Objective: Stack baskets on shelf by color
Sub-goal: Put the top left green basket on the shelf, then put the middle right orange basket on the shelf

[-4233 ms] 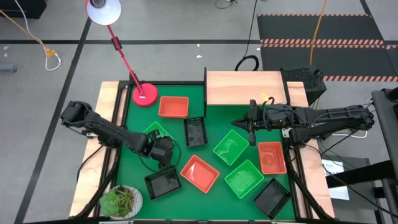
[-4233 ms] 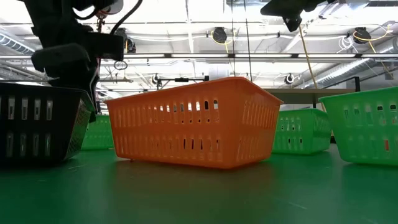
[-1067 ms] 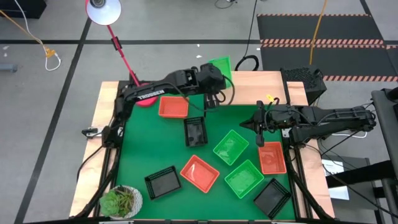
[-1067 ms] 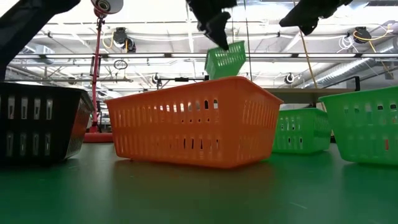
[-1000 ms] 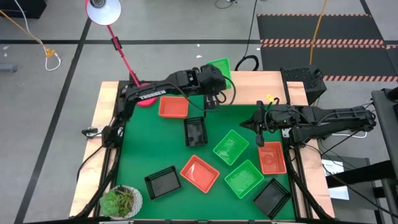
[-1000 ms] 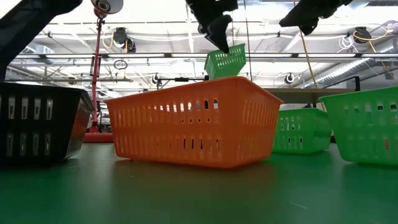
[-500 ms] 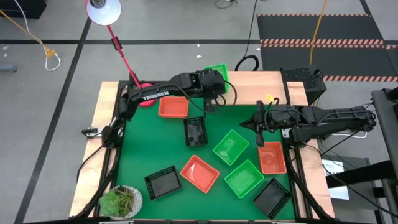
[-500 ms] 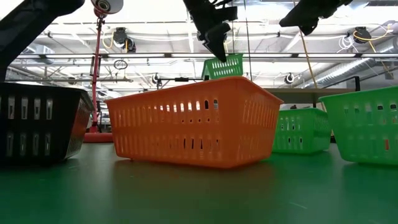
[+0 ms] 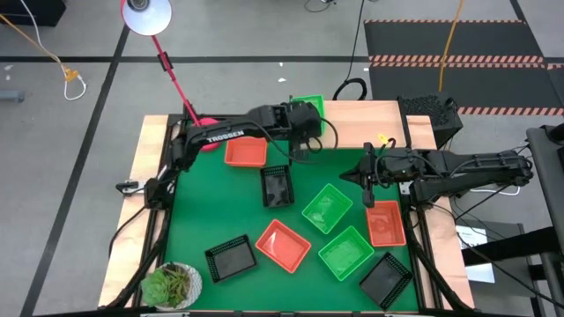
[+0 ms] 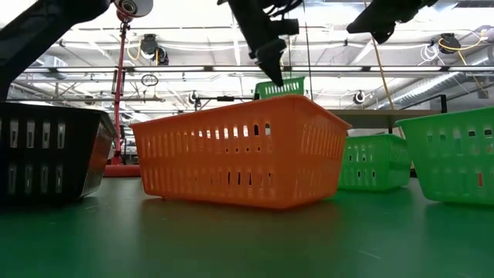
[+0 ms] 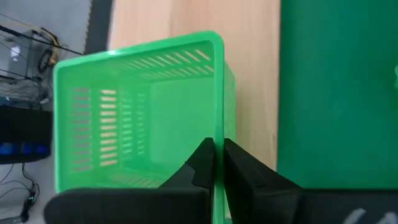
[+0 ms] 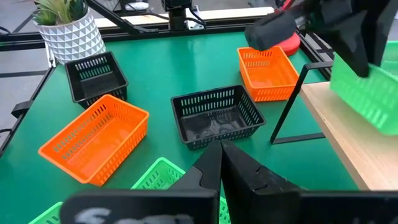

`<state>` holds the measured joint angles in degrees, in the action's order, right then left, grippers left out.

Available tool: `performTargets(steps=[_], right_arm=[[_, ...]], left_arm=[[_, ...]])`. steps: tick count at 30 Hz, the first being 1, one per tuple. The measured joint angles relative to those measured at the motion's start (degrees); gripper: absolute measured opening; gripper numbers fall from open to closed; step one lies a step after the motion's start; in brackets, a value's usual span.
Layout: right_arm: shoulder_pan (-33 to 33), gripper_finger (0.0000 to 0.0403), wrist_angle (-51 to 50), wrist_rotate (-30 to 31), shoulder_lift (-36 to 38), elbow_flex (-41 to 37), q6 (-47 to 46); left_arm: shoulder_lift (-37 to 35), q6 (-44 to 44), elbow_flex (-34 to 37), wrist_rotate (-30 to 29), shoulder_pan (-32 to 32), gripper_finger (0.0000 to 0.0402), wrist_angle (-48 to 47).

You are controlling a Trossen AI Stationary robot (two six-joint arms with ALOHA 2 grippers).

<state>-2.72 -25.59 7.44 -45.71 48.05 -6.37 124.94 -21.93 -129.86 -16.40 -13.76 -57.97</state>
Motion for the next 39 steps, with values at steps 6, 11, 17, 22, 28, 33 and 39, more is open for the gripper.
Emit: performTargets(steps=[6, 11, 17, 22, 28, 33, 39], right_arm=[[0.0, 0.0002, -0.02, 0.0, 0.0, 0.0, 0.0], [0.0, 0.0002, -0.02, 0.0, 0.0, 0.0, 0.0], [0.0, 0.0002, 0.01, 0.0, 0.0, 0.0, 0.0], [0.0, 0.0002, 0.03, 0.0, 0.0, 0.0, 0.0], [0.0, 0.0002, 2.49, 0.0, 0.02, -1.38, -2.55], [0.0, 0.0002, 4.09, -0.01, -0.44, -2.81, -5.86], [-2.84, 0.0002, 3.5, -0.01, -2.42, -2.91, -10.25]], left_arm=[[0.9, 0.12, 0.0, -0.07, 0.02, 0.003, -0.39], [0.92, 0.85, 0.0, -0.09, 0.0, 0.008, -0.5], [0.9, 2.55, 0.0, -0.11, 0.17, 0.0123, 0.27], [-0.7, 4.24, 0.0, -0.14, 0.91, 0.0148, 1.46], [-5.64, 7.59, -0.08, -0.15, 3.14, 0.0149, -0.47], [-9.15, 10.27, -0.09, -0.11, 6.51, 0.0127, -5.57], [-9.07, 12.04, 1.12, -0.13, 11.65, 0.0098, -9.81]])
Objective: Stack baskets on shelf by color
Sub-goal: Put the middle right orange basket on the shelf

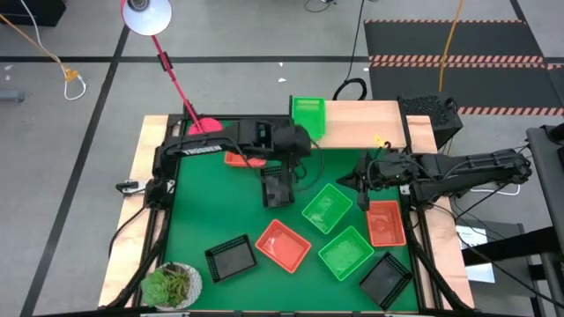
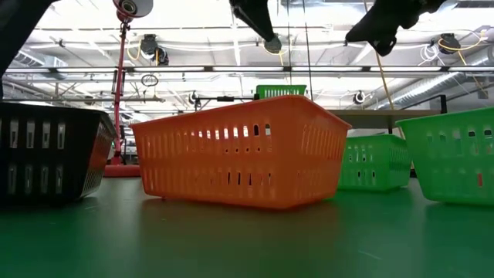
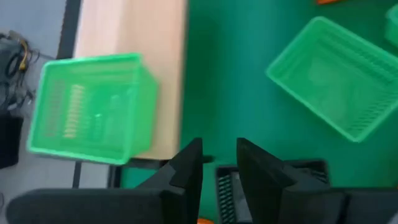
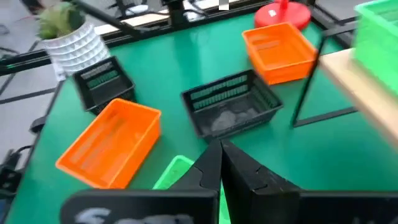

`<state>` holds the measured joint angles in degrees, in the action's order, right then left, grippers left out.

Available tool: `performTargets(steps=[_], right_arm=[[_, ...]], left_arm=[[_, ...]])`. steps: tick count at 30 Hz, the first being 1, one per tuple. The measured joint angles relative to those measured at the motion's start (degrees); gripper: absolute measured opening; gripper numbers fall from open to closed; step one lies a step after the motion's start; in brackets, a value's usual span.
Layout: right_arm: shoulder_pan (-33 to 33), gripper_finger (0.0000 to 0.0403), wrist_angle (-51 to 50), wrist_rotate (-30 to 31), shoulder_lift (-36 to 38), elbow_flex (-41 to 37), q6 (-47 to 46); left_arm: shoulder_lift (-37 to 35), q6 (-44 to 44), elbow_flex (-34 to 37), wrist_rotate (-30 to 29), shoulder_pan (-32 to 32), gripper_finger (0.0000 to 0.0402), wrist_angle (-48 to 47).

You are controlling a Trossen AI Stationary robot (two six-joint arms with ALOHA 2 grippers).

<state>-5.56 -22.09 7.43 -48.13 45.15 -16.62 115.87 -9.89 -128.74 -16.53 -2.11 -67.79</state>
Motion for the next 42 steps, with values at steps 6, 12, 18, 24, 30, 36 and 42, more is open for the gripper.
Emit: performTargets(steps=[6, 12, 18, 24, 30, 36, 42], right_arm=[[-7.03, 0.0002, -1.63, 0.03, -1.54, 0.0, -3.9], [-14.23, 0.0002, -3.67, 3.22, -1.54, -0.04, -9.8], [-18.83, 0.0002, -9.05, 3.11, -1.56, -0.04, -17.13], [-21.22, 0.0002, -14.87, 1.86, -1.8, -0.04, -24.57], [-23.14, 0.0002, -17.93, -5.24, -4.4, -0.04, -32.2], [-25.64, 0.0002, -19.1, -17.17, -8.67, -0.04, -42.4], [-28.82, 0.0028, -23.1, -18.21, -10.21, -0.04, -43.46]], left_arm=[[-3.72, 1.13, 13.7, -0.06, 3.78, 0.0093, 8.17], [-15.09, 3.61, 33.95, -0.47, 5.29, 0.0093, 22.38], [-27.94, 4.24, 54.91, -0.61, 7.14, 0.0093, 40.81], [-35.72, 5.83, 70.82, -0.55, 9.94, 0.0093, 53.03], [-37.63, 8.13, 78.96, -0.5, 12.36, 0.0093, 59.33], [-37.48, 10.23, 82.91, -1.04, 13.61, 0.0093, 65.2], [-37.46, 10.23, 84.41, -1.31, 14.7, 0.0093, 66.62]])
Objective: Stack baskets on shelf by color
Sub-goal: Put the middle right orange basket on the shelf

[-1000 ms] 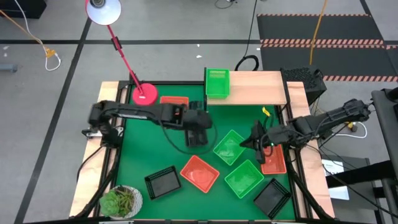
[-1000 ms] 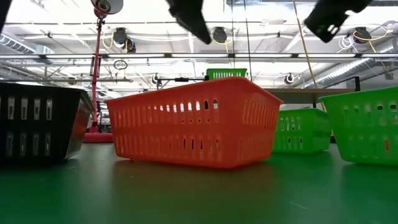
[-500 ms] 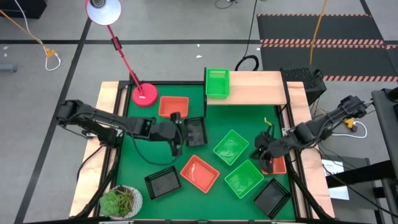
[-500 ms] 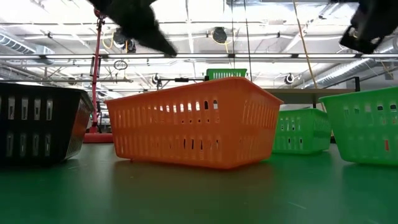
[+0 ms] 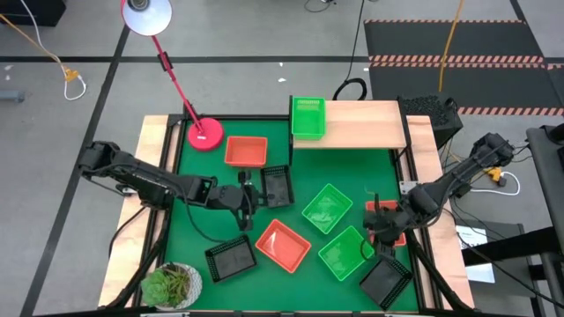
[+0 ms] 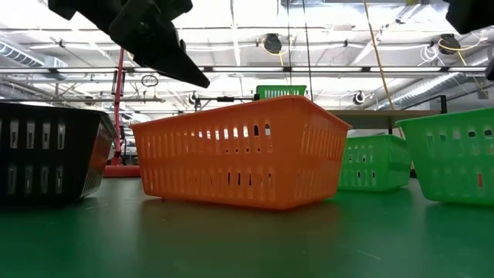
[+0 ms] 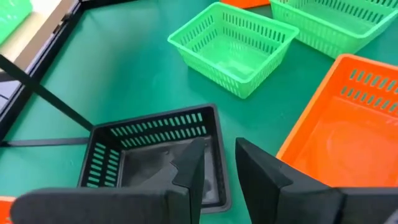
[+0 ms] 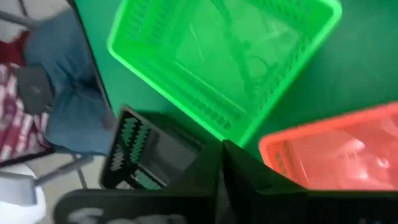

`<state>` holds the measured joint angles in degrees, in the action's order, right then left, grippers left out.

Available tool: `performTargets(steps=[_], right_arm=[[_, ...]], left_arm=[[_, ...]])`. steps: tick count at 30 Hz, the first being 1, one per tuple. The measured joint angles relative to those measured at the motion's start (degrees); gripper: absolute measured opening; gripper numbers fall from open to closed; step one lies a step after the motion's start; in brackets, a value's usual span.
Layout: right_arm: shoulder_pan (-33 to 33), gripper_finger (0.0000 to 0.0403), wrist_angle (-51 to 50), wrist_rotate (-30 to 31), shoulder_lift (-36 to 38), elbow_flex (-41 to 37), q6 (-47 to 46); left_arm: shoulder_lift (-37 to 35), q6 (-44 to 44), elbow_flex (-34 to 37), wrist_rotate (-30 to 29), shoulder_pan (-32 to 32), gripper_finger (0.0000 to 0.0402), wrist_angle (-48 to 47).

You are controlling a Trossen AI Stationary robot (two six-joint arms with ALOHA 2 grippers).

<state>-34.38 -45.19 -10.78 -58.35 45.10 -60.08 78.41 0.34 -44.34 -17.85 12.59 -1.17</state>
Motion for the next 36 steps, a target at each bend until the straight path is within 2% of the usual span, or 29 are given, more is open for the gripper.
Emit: performTargets(steps=[7, 12, 30, 36], right_arm=[[-2.22, 0.0123, -6.87, 0.66, 0.02, 0.0, 1.51], [-4.65, 0.0159, -6.98, 4.48, -0.01, 0.0, 6.97], [-9.56, 0.0148, -8.43, 4.93, -11.03, 0.0, 10.25], [-9.56, 0.0107, -10.49, 4.82, -13.53, 0.0, 10.44]], left_arm=[[0.0, 0.22, 0.04, -0.17, 0.84, 0.0093, -0.07], [0.02, 0.16, 0.04, -0.16, 1.04, 0.0093, -0.11], [0.04, 0.15, 0.04, -0.2, 0.99, 0.0093, -0.02], [0.04, 0.14, 0.04, -0.21, 0.99, 0.0093, 0.17]])
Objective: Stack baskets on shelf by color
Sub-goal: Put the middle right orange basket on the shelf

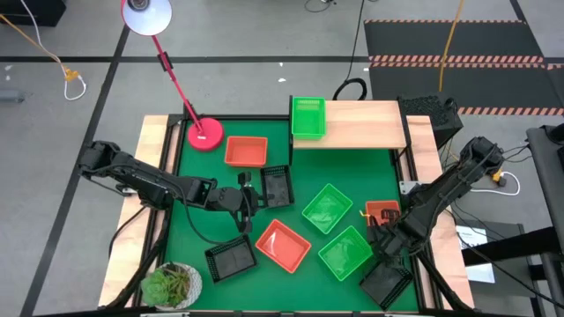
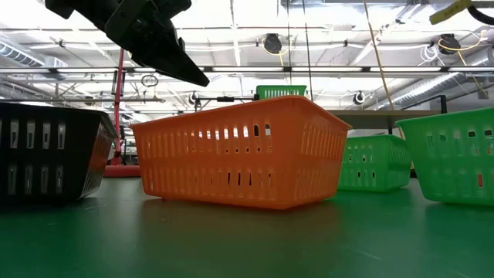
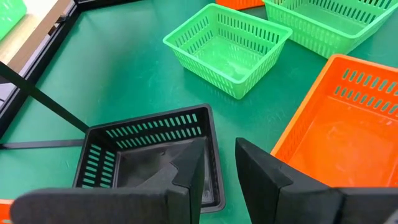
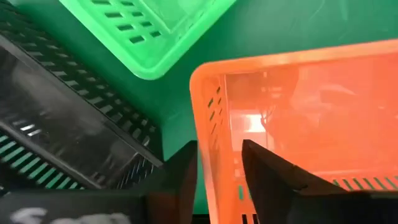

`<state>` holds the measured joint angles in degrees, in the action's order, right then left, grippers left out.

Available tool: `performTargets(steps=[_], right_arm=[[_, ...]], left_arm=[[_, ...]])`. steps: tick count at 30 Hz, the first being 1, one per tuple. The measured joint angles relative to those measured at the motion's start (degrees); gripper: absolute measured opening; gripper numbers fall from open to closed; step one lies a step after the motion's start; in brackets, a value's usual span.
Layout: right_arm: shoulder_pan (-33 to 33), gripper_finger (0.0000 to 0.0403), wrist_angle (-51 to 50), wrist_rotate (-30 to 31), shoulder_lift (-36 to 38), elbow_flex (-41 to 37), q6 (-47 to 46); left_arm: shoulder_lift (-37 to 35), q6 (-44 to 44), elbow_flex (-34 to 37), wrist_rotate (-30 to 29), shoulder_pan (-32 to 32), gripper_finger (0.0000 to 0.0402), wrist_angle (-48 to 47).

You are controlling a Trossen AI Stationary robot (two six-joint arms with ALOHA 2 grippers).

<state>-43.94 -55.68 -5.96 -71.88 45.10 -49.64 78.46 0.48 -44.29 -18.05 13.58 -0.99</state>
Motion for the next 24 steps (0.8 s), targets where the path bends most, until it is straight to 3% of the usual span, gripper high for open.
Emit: performTargets(steps=[7, 17, 24], right_arm=[[0.07, 0.0012, -0.61, -0.01, -0.02, 0.0, -1.03], [2.54, 0.0006, -12.55, 1.02, 0.15, 10.34, -6.31], [5.68, 0.0007, -24.96, 12.58, 0.15, 23.97, -3.56]], left_arm=[[0.02, 0.0, 0.0, -0.01, 0.0, 0.0093, 0.02], [0.02, -0.31, 0.0, -0.03, 0.0, 0.0093, 0.76], [0.02, -0.65, 0.0, -0.02, 0.0, 0.0093, 0.7]])
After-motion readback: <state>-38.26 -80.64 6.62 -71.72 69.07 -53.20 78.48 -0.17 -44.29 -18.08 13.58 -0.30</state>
